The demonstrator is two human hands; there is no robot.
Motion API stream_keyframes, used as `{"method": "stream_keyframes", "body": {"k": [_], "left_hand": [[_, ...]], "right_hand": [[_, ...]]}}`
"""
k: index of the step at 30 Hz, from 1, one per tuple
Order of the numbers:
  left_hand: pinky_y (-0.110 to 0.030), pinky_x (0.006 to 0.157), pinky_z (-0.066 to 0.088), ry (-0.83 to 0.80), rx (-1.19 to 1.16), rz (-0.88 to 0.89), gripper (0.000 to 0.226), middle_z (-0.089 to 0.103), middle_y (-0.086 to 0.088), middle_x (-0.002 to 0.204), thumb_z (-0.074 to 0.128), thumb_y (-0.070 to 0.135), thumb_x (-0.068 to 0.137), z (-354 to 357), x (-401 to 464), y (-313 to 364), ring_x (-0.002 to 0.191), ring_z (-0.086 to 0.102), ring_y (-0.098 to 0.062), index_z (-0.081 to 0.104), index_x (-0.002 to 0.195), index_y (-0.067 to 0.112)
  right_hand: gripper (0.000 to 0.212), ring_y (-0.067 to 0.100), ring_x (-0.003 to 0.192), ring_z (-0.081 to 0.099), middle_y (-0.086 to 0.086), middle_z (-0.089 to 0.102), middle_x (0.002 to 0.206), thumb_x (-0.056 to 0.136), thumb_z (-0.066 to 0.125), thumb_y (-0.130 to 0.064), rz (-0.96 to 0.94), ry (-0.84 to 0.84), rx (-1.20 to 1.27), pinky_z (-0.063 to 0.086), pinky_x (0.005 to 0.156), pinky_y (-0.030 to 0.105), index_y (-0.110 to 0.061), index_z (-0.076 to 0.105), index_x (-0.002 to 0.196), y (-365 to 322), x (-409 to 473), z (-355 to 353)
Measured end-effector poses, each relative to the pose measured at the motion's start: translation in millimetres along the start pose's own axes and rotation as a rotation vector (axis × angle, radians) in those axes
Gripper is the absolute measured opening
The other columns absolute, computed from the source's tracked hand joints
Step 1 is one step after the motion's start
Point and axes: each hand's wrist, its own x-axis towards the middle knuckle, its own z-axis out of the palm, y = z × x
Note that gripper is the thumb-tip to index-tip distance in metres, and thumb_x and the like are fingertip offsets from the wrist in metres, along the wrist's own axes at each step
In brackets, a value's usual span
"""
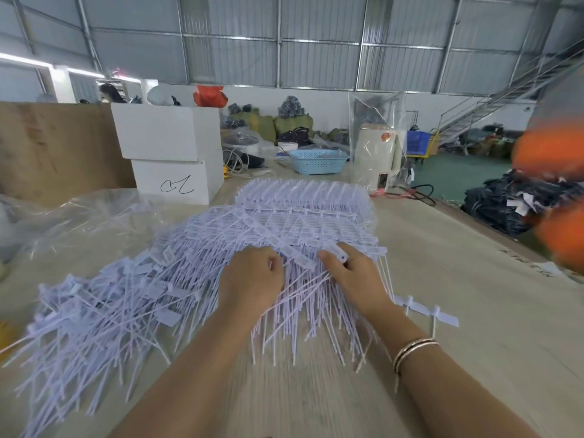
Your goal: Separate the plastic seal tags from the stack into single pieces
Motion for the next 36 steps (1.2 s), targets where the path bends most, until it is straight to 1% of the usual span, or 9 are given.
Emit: {"method": "stream_keyframes", "body": {"k": [4,9,13,16,21,25,29,33,36], "left_hand": [[-0.032,0.074,0.049,-0.135,0.091,0.015,0.018,0.063,0.006,0.082,0.046,0.027,0.096,6,3,-13,0.077,0.06,-0.019,0.063,0.092,0.026],[-0.029,0.061,0.04,-0.162,-0.239,0.022,0.024,0.062,0.001,0.076,0.044,0.035,0.098,17,-3,-8,0.069,0.058,-0.019,0.056,0.084,0.019],[-0.019,0.059,0.043,-0.359,-0.464,0.068,0.017,0.064,0.009,0.077,0.042,0.047,0.096,13,-11,3,0.069,0.061,-0.001,0.05,0.097,0.032],[-0.018,0.053,0.042,-0.426,-0.589,0.106,0.006,0.056,0.007,0.064,0.046,0.034,0.098,20,-18,7,0.051,0.052,-0.005,0.042,0.102,0.033],[-0.02,0.047,0.033,-0.142,-0.601,0.145,0.014,0.054,0.003,0.067,0.044,0.027,0.099,38,-27,25,0.044,0.042,-0.002,0.038,0.111,0.023],[-0.033,0.055,0.041,-0.182,-0.458,0.211,0.012,0.061,-0.003,0.075,0.042,0.032,0.099,42,-32,29,0.056,0.053,-0.012,0.037,0.109,0.026],[-0.021,0.068,0.048,-0.041,-0.377,0.248,0.014,0.061,0.012,0.093,0.042,0.037,0.098,29,-30,14,0.081,0.058,0.001,0.053,0.103,0.029],[-0.03,0.079,0.046,0.332,-0.349,0.093,0.012,0.056,0.006,0.1,0.05,0.019,0.095,8,-13,-10,0.093,0.056,-0.015,0.061,0.1,0.02],[-0.041,0.094,0.04,0.313,-0.304,-0.102,0.024,0.055,-0.008,0.12,0.048,0.019,0.096,1,-7,-24,0.109,0.051,-0.027,0.059,0.116,0.012]], "right_hand": [[0.016,0.004,0.036,0.04,0.002,0.048,0.05,0.094,0.056,-0.028,0.027,-0.032,-0.023,0.027,0.04,0.013,-0.015,0.058,0.084,-5,2,6],[0.023,0.018,0.048,0.042,0.008,0.048,0.057,0.095,0.054,-0.029,0.034,0.0,-0.053,0.03,0.045,0.021,-0.022,0.046,0.075,-5,3,11],[0.033,0.016,0.049,0.04,0.008,0.045,0.059,0.093,0.057,-0.032,0.085,0.115,0.057,0.031,0.043,0.016,-0.002,0.054,0.108,-8,3,11],[0.042,0.013,0.046,0.047,0.009,0.05,0.066,0.091,0.058,-0.034,0.184,0.17,0.194,0.039,0.047,0.022,-0.011,0.045,0.124,-12,3,14],[0.02,0.015,0.051,0.051,0.002,0.053,0.063,0.089,0.064,-0.03,0.438,0.146,0.841,0.045,0.058,0.031,-0.014,0.053,0.092,-22,-6,27],[0.018,0.015,0.046,0.048,0.002,0.05,0.056,0.091,0.06,-0.025,0.403,0.19,0.929,0.041,0.045,0.027,-0.013,0.052,0.081,-26,-6,22],[0.026,0.012,0.039,0.038,0.001,0.043,0.05,0.095,0.056,-0.022,0.398,0.166,1.051,0.037,0.04,0.023,-0.013,0.049,0.071,-22,-7,13],[0.023,0.009,0.034,0.023,-0.001,0.035,0.043,0.096,0.049,-0.023,0.322,0.054,1.181,0.027,0.04,0.02,-0.013,0.048,0.075,-21,-6,6],[0.018,0.008,0.031,0.019,-0.002,0.027,0.04,0.087,0.053,-0.026,0.29,-0.051,1.315,0.023,0.04,0.02,-0.015,0.043,0.074,-22,-8,3]]}}
